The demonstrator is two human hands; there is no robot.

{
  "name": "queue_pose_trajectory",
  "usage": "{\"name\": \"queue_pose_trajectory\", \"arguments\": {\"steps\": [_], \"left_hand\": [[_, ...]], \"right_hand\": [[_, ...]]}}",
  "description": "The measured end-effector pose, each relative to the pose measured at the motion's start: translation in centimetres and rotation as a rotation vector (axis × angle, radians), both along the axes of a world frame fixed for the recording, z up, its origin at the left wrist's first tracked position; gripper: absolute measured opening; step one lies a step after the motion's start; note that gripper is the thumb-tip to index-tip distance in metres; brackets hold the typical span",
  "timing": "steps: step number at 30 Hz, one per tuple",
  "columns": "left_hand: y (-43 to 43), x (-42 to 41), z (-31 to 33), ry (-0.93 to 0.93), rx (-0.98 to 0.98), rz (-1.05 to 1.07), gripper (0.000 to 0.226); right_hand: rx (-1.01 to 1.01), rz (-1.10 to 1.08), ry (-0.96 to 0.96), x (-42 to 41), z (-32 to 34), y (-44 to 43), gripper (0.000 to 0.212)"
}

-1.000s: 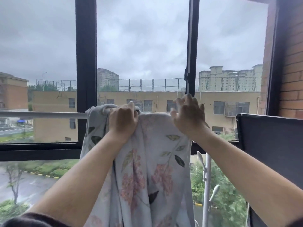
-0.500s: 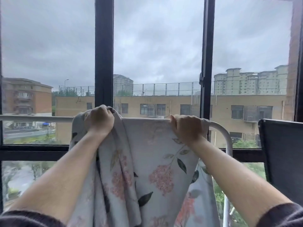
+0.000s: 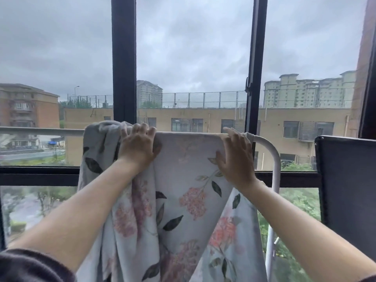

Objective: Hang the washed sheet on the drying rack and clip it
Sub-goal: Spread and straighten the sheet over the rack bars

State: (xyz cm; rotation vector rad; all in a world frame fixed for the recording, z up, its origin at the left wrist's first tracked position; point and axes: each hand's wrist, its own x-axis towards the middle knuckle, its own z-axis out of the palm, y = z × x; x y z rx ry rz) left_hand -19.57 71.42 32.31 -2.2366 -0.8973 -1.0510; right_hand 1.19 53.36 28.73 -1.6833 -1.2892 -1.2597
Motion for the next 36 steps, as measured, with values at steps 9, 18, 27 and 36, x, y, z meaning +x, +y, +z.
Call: {"name": "queue_pose_trajectory", "arguments": {"steps": [9, 18, 27, 36], "left_hand": [[-0.5, -1.9, -5.2, -0.346, -0.232, 0.041, 0.082], [-1.5, -4.6, -1.8, -0.637, -0.570, 0.005, 0.055], [-1.9, -4.5, 4.6, -0.647, -0.597, -0.054, 0.044], [-0.7, -6.1, 8.6, -1.064, -0.992, -0.198, 0.037]], "right_hand": [[0.053, 0.631, 1.414, -2.6, -4.0, -0.1, 0.023], [0.221, 0.591, 1.329, -5.6, 1.3, 0.7, 0.037], [0.106, 0.645, 1.142, -5.9, 13.3, 0.2, 0.015], [0.146, 0.207, 0.895, 1.0, 18.8, -2.1, 0.023]]}}
